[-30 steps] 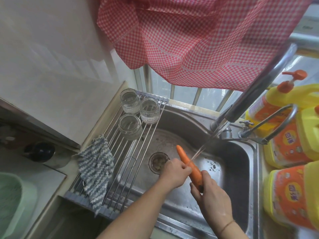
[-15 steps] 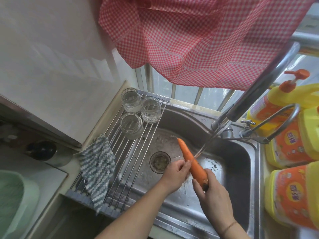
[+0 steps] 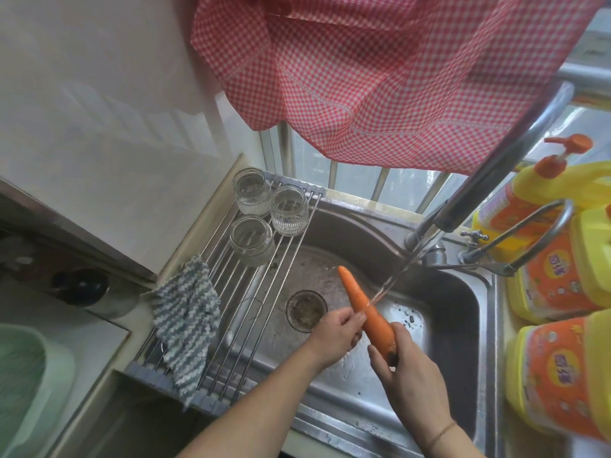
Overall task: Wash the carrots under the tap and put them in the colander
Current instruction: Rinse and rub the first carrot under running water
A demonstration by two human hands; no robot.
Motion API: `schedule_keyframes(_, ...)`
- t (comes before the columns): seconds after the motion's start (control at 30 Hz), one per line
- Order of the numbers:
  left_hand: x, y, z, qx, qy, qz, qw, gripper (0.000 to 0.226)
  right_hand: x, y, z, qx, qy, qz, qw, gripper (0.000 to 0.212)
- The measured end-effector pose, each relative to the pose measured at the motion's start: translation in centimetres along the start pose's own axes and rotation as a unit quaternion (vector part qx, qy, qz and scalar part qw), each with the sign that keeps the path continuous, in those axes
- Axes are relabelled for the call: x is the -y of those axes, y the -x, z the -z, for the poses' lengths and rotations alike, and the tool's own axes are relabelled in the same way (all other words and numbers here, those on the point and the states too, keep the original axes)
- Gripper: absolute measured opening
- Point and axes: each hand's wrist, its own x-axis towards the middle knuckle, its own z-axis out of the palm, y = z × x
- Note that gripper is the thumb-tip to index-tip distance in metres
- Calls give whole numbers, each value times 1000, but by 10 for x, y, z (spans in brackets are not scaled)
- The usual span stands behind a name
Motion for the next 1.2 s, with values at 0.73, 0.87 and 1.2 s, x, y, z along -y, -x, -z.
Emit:
schedule_keyframes(0.73,-1,3,3,-91,-150,-78,981,26,-4,-1,-8,-29,2,3,1000,35)
schedule_keyframes(0.87,3,6,2,-76,-25,-48,996,35,0,-2,-7,-23,11,14,1000,33)
schedule_keyframes(1.2,-1,5,6,-50,-59,-6,997,30,-6,-5,-11,-44,82,68,993,35)
